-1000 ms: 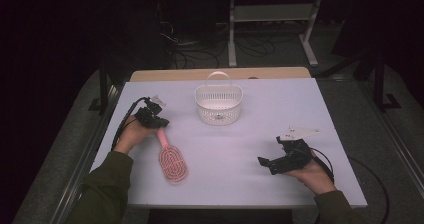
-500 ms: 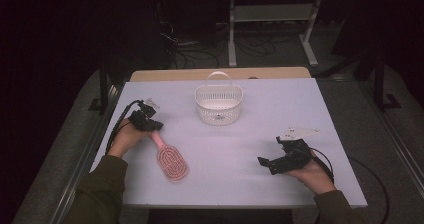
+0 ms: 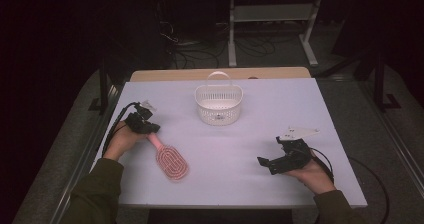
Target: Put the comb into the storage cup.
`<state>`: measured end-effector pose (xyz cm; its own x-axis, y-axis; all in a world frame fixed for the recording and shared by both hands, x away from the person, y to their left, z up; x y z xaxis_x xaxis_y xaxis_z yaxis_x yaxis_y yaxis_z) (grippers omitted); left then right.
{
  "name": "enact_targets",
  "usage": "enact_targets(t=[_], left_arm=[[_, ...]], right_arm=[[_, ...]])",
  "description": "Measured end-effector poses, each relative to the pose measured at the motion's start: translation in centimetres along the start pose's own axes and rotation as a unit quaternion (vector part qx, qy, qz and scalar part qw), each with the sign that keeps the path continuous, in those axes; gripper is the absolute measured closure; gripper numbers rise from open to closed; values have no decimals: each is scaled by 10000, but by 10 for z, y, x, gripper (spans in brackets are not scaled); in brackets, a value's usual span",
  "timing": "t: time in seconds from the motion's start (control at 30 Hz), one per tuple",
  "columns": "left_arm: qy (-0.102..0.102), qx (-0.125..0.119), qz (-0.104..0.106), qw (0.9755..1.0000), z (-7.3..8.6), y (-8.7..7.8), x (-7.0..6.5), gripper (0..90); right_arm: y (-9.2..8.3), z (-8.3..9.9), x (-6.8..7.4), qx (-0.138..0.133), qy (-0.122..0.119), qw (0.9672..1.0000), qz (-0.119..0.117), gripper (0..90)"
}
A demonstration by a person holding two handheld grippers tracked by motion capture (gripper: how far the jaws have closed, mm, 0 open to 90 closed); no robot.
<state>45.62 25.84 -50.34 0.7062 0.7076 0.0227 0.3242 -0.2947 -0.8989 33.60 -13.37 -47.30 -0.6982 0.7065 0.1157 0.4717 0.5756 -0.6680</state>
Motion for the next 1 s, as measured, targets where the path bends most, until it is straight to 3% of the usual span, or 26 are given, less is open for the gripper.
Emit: enact_targets(t=[1.0], left_arm=[[-58,91,-57,9999,38,-20,-1,900]], right_arm=[[1,1,1,39,-8,10000,-10,0]])
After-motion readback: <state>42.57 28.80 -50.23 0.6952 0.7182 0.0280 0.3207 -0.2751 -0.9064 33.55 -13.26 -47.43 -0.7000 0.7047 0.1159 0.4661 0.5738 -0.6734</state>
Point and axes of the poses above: each handheld gripper's, and its own axes: y roughly forward along the jaws, z roughly out of its underside, x roughly to its left, the point moved 9 cm from there along y, roughly forward along the jaws, and after that the axes turned 4 degrees about x, right-handed, at the moved point
